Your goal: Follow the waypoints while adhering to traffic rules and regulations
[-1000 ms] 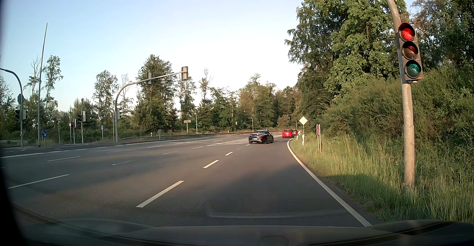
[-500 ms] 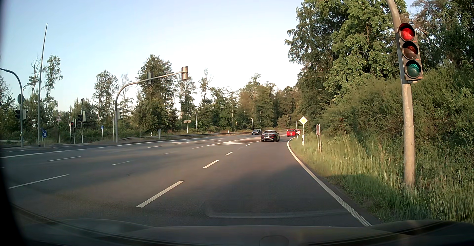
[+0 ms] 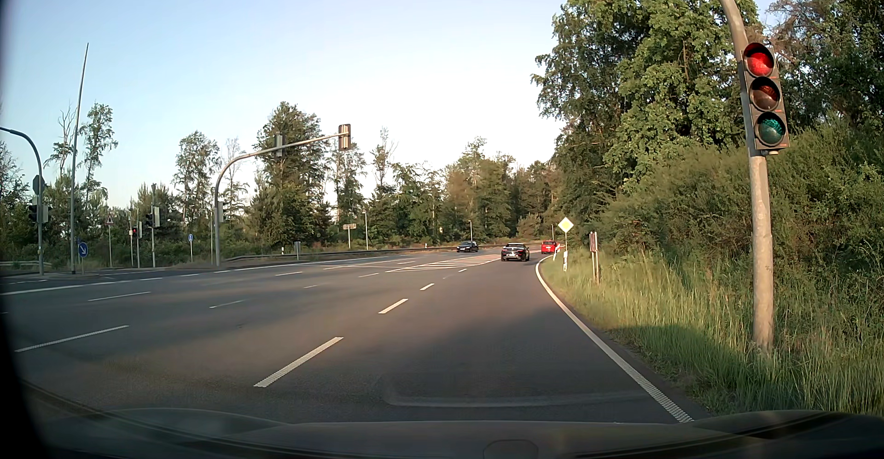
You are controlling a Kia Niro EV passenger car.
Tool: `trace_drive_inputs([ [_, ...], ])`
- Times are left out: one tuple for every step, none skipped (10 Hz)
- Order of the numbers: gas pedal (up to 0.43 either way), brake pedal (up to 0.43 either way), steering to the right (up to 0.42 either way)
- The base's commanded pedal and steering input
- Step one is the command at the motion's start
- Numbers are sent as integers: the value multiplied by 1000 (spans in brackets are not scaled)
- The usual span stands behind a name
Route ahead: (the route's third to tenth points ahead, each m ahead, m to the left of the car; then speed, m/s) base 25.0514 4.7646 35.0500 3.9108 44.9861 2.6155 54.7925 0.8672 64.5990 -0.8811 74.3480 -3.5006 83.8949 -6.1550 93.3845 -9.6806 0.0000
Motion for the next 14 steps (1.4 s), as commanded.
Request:
trace_drive_inputs([
  [0, 341, -11],
  [0, 341, -11],
  [0, 341, -11],
  [0, 341, -11],
  [0, 341, -11],
  [0, 341, -12],
  [0, 348, -12],
  [0, 341, -11],
  [0, 348, -12],
  [0, 348, -11],
  [0, 341, -12],
  [0, 348, -11],
  [0, 341, -12],
  [0, 341, -11],
])
